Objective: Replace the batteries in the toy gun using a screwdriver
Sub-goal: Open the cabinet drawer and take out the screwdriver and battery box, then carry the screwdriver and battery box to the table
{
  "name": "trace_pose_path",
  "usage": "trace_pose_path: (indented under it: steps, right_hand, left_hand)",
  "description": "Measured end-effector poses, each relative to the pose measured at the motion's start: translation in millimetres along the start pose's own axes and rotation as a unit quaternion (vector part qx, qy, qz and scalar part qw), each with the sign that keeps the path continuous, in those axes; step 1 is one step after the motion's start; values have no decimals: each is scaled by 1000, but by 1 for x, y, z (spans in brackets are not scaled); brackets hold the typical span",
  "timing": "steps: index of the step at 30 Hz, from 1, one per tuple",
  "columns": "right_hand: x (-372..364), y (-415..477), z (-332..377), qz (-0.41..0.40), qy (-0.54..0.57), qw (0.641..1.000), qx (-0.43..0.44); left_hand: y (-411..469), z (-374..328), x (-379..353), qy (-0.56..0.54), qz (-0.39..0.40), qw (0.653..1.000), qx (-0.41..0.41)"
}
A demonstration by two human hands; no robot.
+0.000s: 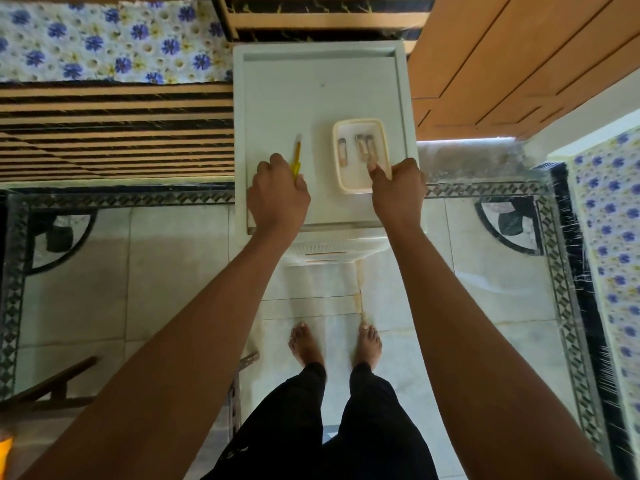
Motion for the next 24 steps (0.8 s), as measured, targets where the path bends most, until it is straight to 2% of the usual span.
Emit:
trace_pose_path:
  steps: [7,11,18,24]
  right_hand:
    - [12,-19,-2,16,68,997,-23]
    - [26,-58,-3,25,166,985,-38]
    - [72,-144,14,80,281,956,-22]
    - [105,-198,13,155,289,944,32]
  left_hand:
    - [-15,15,2,-124,99,987,32]
    - [-55,26,22,-197,128,971,43]
    - [-160,59,77,-321,150,931,90]
    - [-258,104,93,-382,118,900,172]
Point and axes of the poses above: each hand's wrist, its own y-axis towards the middle knuckle, its own x-axis out of the back of the hand, z = x × y, the point moved 9 cm from there along y, towards the middle knuckle, and after that the axes turned 12 degrees about x, right-handed, at the moved point
